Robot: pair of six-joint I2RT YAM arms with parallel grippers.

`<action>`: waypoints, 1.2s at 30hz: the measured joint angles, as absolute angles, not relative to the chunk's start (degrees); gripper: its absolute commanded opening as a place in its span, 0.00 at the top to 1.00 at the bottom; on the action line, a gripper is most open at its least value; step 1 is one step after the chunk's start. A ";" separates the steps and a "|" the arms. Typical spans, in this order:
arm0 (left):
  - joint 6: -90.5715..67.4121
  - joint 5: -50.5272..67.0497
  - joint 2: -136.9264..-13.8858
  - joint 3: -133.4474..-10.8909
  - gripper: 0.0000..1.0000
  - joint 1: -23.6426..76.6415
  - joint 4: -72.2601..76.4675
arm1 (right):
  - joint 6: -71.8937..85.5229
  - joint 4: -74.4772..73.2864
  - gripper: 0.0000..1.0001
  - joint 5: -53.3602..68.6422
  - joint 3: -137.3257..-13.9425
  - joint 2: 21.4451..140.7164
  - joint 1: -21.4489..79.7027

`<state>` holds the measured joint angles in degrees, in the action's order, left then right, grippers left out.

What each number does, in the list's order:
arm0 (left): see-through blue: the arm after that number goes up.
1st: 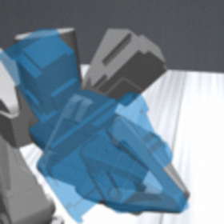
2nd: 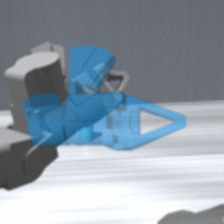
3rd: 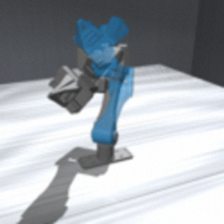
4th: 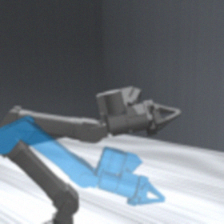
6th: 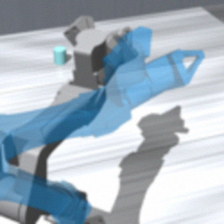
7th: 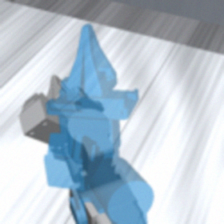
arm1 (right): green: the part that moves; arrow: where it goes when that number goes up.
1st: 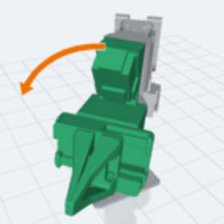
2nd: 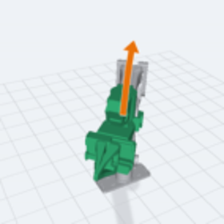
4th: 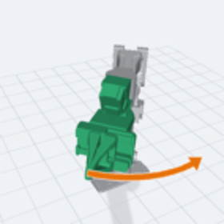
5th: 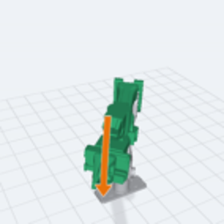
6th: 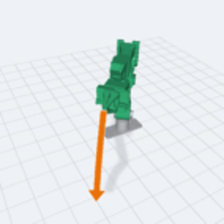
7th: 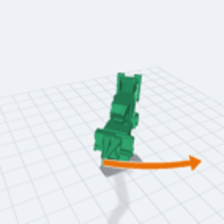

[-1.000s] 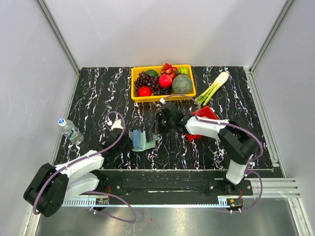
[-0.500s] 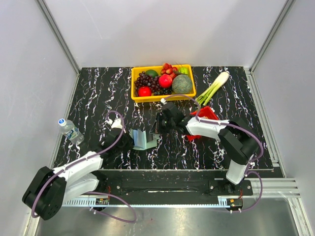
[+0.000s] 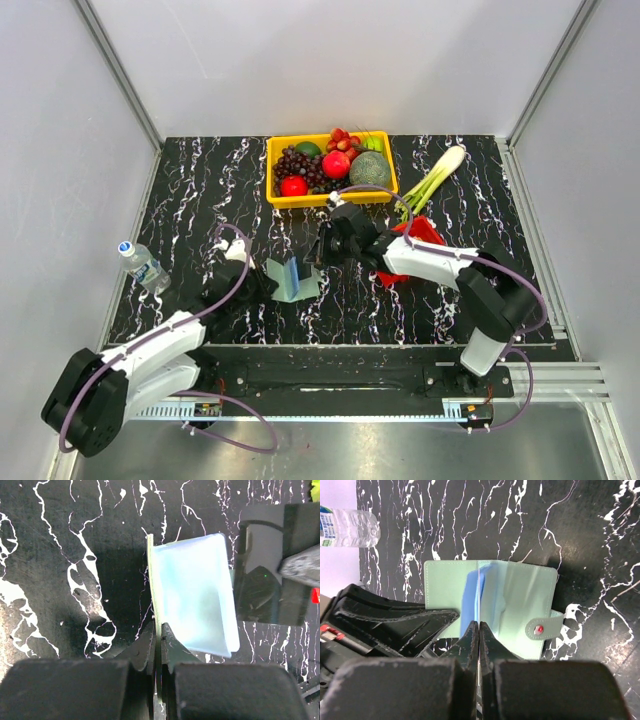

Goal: Put the credit cards into the card holder
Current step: Open the card holder at the center of the board.

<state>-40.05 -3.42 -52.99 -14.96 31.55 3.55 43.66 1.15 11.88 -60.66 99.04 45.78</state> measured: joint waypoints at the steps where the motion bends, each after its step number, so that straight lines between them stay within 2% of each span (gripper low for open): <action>1: -40.05 -3.40 -53.45 -14.96 1.00 31.55 3.62 | 43.42 0.75 1.00 10.96 -60.80 98.54 45.89; 20: -42.28 -4.27 -62.61 -15.44 1.00 31.55 4.32 | 41.39 -3.49 1.00 7.49 -62.28 97.58 46.28; 36: -42.48 -4.36 -63.79 -16.05 1.00 31.79 4.60 | 40.01 -6.39 1.00 3.42 -62.30 97.56 46.28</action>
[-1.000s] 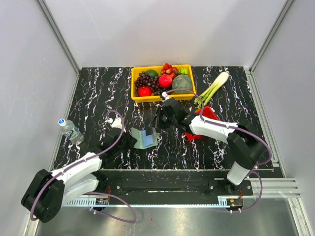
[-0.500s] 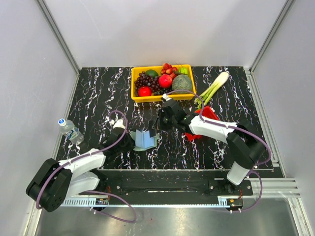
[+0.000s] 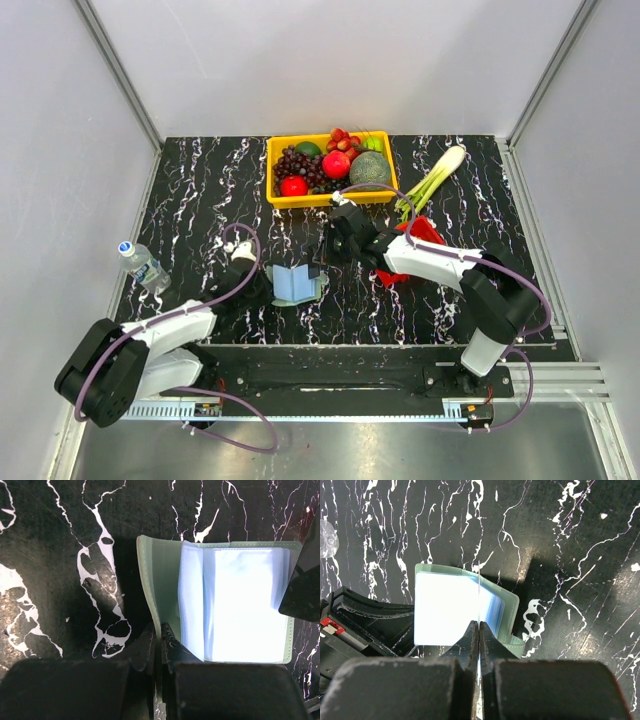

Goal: Put the credit cards into the card holder
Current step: Open the card holder at the center of the board.

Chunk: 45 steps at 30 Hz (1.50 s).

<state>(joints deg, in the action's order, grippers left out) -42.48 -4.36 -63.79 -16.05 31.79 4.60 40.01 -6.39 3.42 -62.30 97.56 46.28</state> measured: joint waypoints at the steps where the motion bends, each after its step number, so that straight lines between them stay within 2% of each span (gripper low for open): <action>1: -42.52 -4.38 -64.27 -16.32 1.00 31.90 4.69 | 39.86 -6.42 1.00 3.16 -62.30 97.56 46.28; 17: -43.16 -5.65 -66.52 -17.78 1.00 33.23 5.04 | 37.10 -9.76 1.00 -3.11 -62.28 96.60 45.95; 45: -43.20 -5.63 -66.50 -17.76 1.00 33.23 5.08 | 40.14 -8.75 1.00 2.09 -61.45 99.09 45.76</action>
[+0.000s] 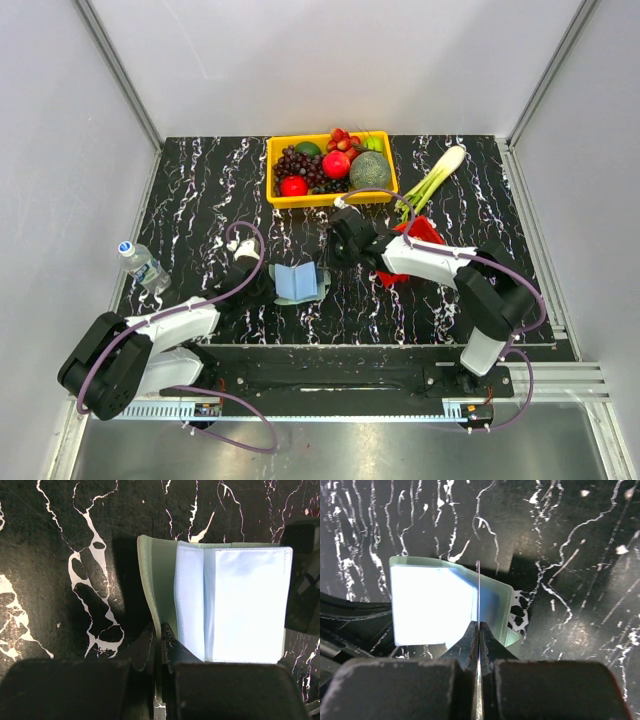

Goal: Put the credit cards into the card holder
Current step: Open the card holder at the center of the board.

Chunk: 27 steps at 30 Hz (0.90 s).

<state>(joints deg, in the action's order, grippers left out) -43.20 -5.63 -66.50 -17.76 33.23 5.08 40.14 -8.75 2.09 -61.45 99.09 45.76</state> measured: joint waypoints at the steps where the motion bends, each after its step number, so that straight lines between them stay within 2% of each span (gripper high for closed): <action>1: -43.22 -5.63 -66.50 -17.76 1.00 33.23 5.10 | 40.34 -8.34 1.00 2.79 -61.36 99.09 45.74; 10: -43.57 -5.37 -66.54 -17.50 1.00 33.23 5.87 | 41.89 -3.64 1.00 10.57 -61.82 99.77 45.78; 27: -43.66 -4.08 -66.98 -17.19 1.00 33.30 7.46 | 41.85 -3.01 1.00 13.69 -64.79 106.28 48.64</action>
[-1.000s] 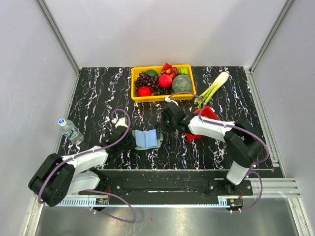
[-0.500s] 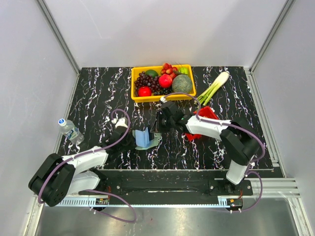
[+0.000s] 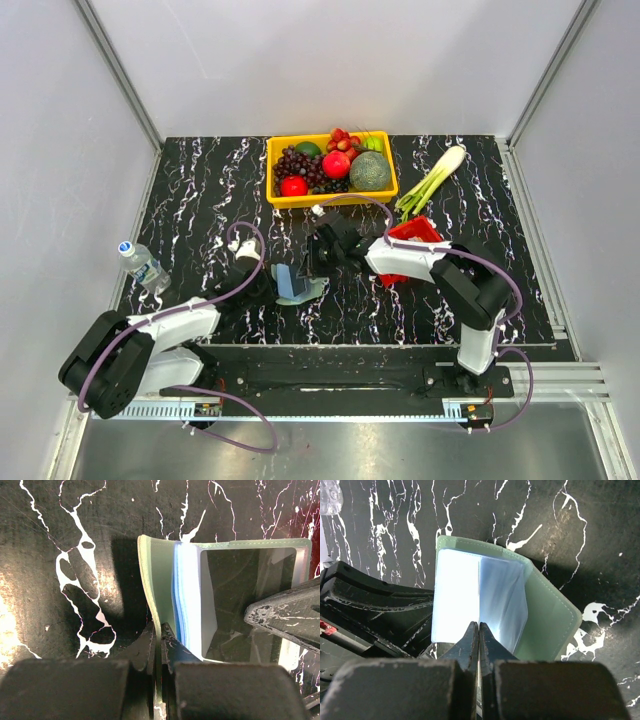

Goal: Put the credit cards into the card holder
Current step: Open the card holder at the center of the board.

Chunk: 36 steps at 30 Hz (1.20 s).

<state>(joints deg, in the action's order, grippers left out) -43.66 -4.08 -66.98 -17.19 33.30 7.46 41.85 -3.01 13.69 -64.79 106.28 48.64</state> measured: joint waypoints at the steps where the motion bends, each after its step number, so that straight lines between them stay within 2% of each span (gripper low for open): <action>1: -43.66 -4.05 -66.98 -17.19 1.00 33.30 7.46 | 41.85 -2.85 1.00 13.69 -64.97 106.41 48.71; 2: -43.66 -4.05 -66.98 -17.19 1.00 33.30 7.46 | 41.85 -2.61 1.00 13.67 -65.12 106.59 48.75; 3: -43.66 -4.03 -66.98 -17.19 0.95 33.30 7.46 | 41.85 -2.46 1.00 13.65 -65.14 106.69 48.75; 5: -43.68 -4.03 -66.98 -17.19 0.69 33.30 7.44 | 41.85 -2.09 1.00 13.58 -65.14 107.04 48.75; 7: -44.03 -3.79 -66.89 -17.17 0.66 33.30 7.62 | 41.80 -2.07 1.00 13.13 -65.34 107.63 48.75; 9: -44.16 -3.86 -65.73 -17.06 0.54 33.36 7.38 | 41.67 -2.26 1.00 12.47 -65.36 108.38 48.75; 13: -44.71 -5.19 -58.54 -15.46 0.41 33.39 3.36 | 41.63 -2.85 1.00 11.16 -65.36 109.27 48.75; 16: -44.88 -6.37 -52.45 -14.70 0.40 33.39 1.56 | 41.56 -2.83 1.00 10.94 -65.36 109.27 48.75; 19: -44.93 -7.75 -47.53 -14.44 0.34 33.39 1.06 | 41.41 -2.83 1.00 10.63 -65.39 109.27 48.75; 21: -44.99 -8.05 -47.13 -14.44 0.38 33.39 1.26 | 41.34 -2.83 1.00 10.61 -65.43 109.27 48.75; 25: -45.06 -7.79 -51.44 -14.44 0.40 33.39 2.24 | 41.19 -2.85 1.00 10.57 -65.47 109.27 48.75; 29: -45.01 -8.01 -58.70 -14.50 0.60 33.41 3.79 | 40.97 -2.81 1.00 10.57 -65.47 109.27 48.75; 32: -45.34 -8.25 -62.57 -15.77 0.79 33.23 5.85 | 40.75 -2.42 1.00 10.68 -65.45 109.25 48.73; 36: -45.91 -8.58 -67.66 -17.34 0.87 33.17 8.54 | 40.51 -1.28 1.00 10.96 -64.42 108.20 48.45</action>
<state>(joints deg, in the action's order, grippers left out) -45.91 -8.58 -67.66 -17.34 33.17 8.54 40.51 -1.28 10.96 -64.42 108.20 48.45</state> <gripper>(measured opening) 0.169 0.010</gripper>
